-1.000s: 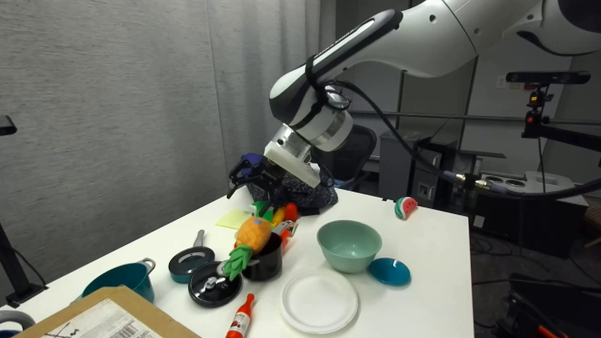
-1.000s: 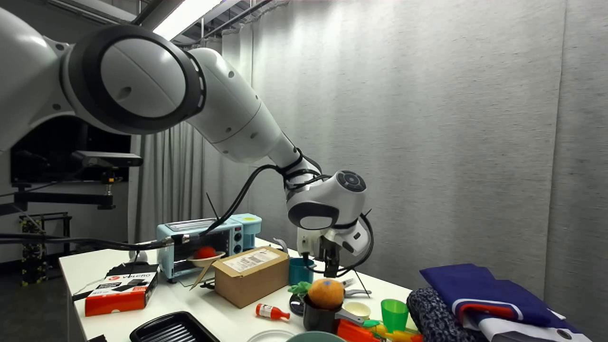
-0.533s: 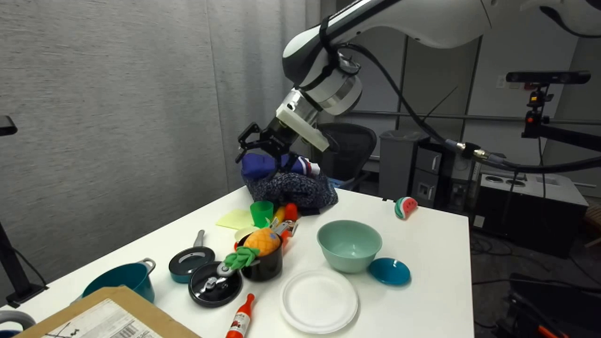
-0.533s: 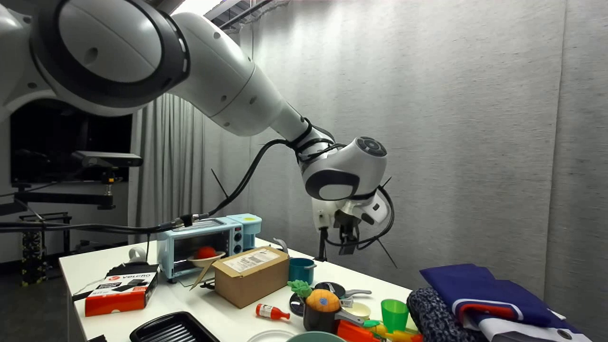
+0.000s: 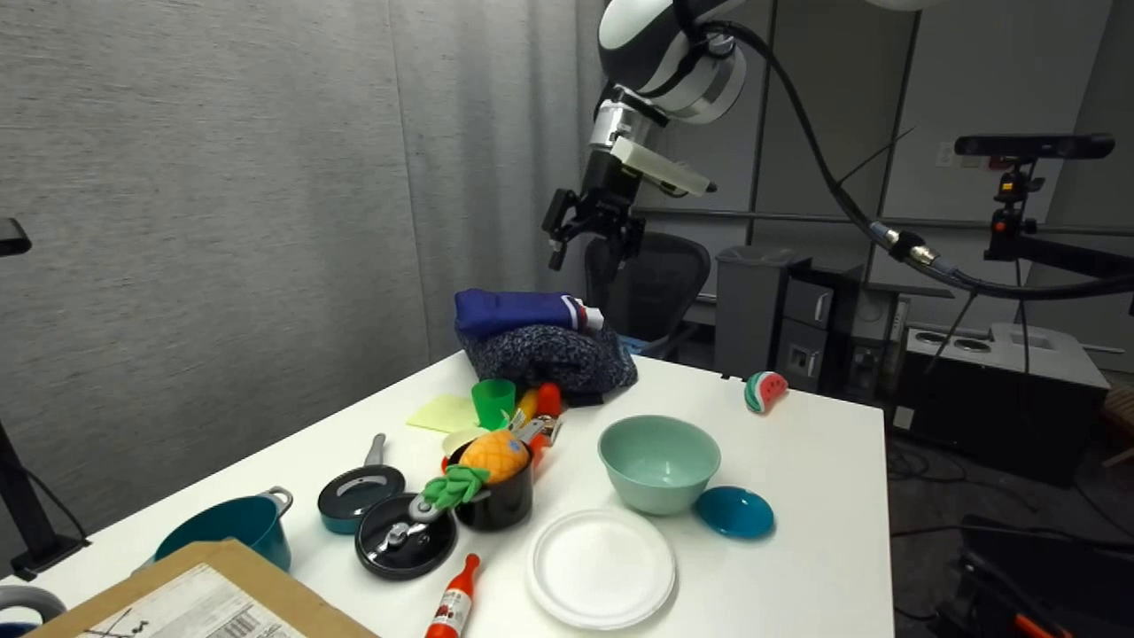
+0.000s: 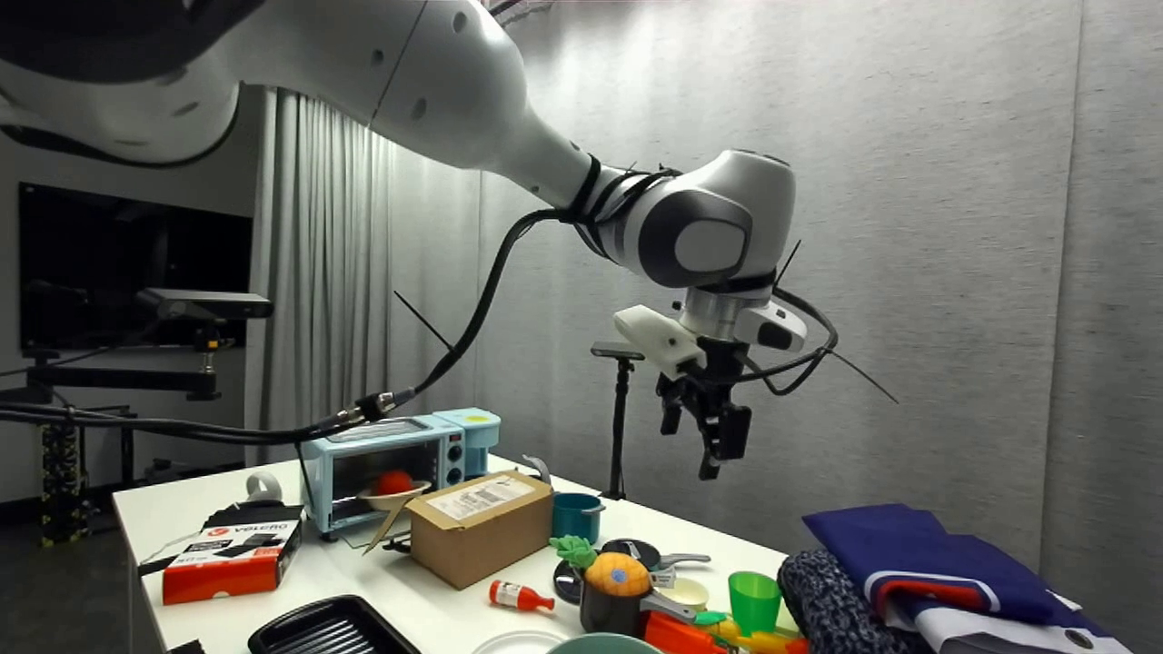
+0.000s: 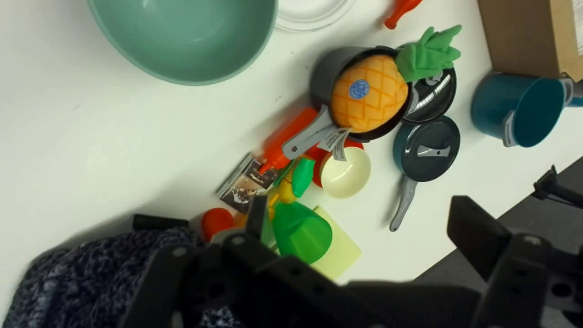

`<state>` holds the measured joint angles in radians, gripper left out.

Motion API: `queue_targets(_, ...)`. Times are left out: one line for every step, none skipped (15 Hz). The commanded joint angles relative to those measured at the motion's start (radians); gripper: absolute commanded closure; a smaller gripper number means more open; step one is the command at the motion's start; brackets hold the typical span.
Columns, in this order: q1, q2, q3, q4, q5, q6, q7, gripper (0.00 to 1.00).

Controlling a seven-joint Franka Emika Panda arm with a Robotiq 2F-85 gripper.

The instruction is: Pick the plush pineapple from the bowl and place it in the black pot

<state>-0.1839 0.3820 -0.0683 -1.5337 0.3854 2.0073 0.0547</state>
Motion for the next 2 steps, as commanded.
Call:
queue_targets(-0.001,-0.005,0.0,0.003,-0.011,-0.008,-0.007,0.0)
queue_targets(-0.001,-0.005,0.0,0.003,-0.015,-0.008,-0.011,0.0)
